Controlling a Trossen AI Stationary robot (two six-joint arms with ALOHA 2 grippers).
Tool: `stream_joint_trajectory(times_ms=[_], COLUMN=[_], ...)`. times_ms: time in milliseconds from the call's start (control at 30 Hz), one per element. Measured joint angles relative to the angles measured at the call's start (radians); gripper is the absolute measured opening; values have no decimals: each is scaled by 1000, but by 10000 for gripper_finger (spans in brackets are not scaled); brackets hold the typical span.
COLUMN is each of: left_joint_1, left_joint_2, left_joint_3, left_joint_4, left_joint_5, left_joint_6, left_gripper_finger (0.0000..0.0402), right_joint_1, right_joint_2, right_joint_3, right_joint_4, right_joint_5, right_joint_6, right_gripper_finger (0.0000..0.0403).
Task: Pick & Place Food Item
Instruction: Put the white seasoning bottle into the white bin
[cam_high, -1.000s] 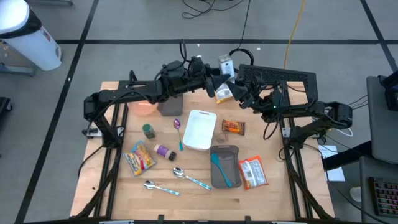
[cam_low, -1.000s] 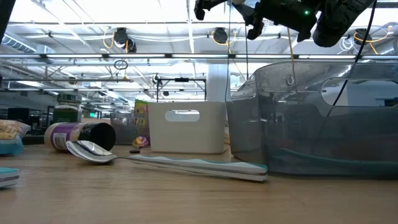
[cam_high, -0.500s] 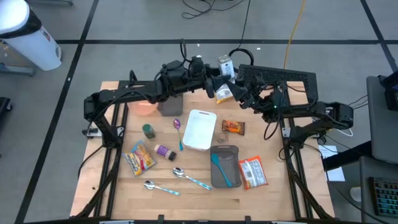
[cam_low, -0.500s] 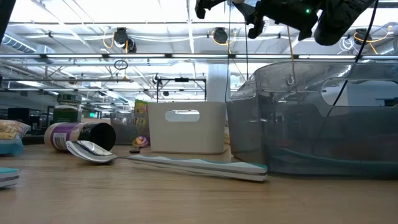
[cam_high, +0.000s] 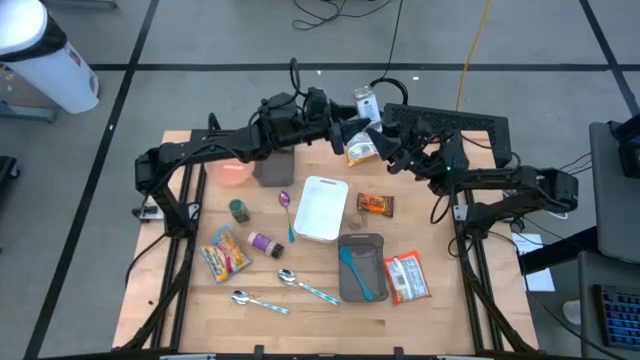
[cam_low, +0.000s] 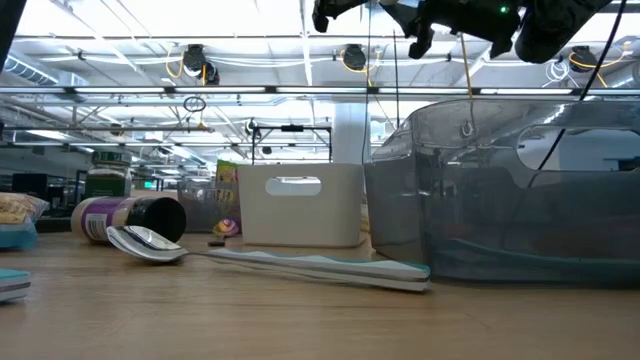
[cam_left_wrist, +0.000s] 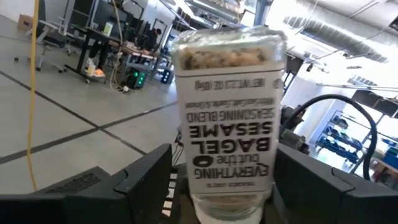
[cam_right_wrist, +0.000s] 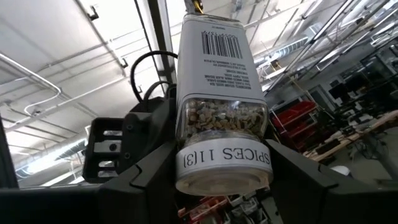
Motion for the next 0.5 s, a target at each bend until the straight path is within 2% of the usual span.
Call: stream_joint_trajectory(times_ms=[300,500], left_joint_1=[1,12], left_joint_2=[-12,-54], left_joint_3=[0,0], left_joint_4=[-2,-74], left_joint_5=[-2,-2], left_joint_6=[33,59], left_gripper_finger=[271,271], right_joint_1=[-51,-81], right_joint_2=[-37,-75], right_joint_3=[0,0], right_joint_4=[-48,-99], right_joint_5=[-3,-27], right_joint_6=[0,-20], right_gripper_finger=[202,202])
